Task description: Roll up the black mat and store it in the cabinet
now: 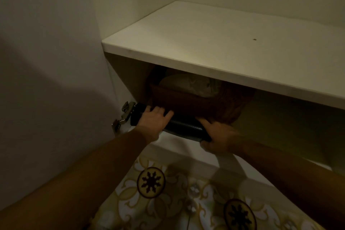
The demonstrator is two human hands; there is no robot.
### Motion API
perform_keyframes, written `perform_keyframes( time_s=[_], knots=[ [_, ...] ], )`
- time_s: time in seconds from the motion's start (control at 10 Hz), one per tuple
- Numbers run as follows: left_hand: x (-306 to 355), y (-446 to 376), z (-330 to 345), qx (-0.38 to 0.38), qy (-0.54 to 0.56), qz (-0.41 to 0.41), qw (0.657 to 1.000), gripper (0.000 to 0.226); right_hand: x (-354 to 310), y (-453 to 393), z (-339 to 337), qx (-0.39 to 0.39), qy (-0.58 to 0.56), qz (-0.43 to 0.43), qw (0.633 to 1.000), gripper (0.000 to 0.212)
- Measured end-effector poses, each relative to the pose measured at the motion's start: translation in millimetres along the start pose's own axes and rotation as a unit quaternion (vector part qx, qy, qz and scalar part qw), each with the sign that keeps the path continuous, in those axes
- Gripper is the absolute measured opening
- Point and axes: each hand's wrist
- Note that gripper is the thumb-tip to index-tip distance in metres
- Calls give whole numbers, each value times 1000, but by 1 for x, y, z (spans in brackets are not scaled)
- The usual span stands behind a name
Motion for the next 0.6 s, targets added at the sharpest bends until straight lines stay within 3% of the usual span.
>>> perform_keyframes(
  time_s=[0.1,0.3,0.6],
  knots=[
    [1,0,0,0,2,-2,1000,97,-1,2,1,-5,-7,-5,1000,97],
    [-2,8,4,46,-26,33,998,124,-11,-1,2,18,6,2,1000,111],
    [-9,32,5,21,85,52,995,128,-33,22,8,46,18,84,995,115]
  ],
)
Point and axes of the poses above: each hand's wrist, its own y-axis away from the middle knuckle, its own z-axis out of the palm, x = y × z, and after that the axes turned 5 degrees about -x, right-handed
